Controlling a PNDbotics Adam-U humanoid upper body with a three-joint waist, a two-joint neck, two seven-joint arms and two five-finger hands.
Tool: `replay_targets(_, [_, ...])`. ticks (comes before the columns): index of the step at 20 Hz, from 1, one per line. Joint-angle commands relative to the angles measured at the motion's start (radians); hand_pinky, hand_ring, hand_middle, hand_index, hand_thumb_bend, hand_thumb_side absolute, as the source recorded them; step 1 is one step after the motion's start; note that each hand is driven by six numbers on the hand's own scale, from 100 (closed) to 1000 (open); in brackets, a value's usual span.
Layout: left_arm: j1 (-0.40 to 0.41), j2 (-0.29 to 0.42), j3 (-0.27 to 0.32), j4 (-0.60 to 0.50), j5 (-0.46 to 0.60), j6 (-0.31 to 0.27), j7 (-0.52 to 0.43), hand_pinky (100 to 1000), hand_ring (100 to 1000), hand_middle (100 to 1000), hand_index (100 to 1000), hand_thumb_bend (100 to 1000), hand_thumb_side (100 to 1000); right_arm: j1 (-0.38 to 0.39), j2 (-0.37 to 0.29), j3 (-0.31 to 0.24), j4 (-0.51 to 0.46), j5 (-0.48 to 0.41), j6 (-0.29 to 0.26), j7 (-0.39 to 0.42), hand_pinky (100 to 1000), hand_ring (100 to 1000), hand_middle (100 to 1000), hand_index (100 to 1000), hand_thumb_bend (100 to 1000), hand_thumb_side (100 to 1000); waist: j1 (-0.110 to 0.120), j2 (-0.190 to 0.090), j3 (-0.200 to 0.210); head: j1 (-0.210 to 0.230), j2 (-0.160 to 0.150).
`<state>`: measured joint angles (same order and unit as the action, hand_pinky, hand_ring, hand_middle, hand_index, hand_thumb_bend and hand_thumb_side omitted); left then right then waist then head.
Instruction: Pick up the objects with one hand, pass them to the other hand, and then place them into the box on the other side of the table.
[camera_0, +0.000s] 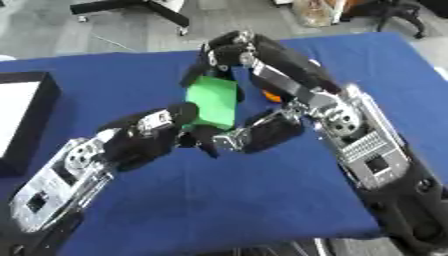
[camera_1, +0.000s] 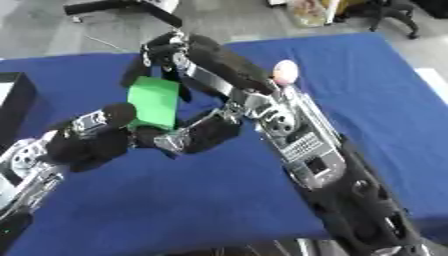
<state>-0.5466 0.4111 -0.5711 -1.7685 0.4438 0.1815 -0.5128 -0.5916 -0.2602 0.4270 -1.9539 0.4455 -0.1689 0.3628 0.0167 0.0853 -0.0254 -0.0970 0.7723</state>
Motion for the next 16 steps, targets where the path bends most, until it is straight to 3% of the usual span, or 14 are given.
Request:
replay_targets(1, [-0.033, -0.018, 0.004, -0.009, 0.015, 0.011, 0.008, 770, 981, 819, 885, 322, 1000, -0.020, 0.013, 0.040, -0.003, -0.002, -0.011, 0.014, 554, 271, 358, 554, 183, 108, -0.001, -0.009, 0.001, 0.001, -0.002])
replay_targets(16, [-0.037, -0.018, 0.008, -0.021, 0.051, 0.013, -0.011, 772, 981, 818, 889, 334, 1000, -0.015, 0.020, 0.054, 0.095, 0.021, -0.024, 0.009, 547, 263, 352, 549, 188, 100, 0.000, -0.009, 0.002, -0.003, -0.002])
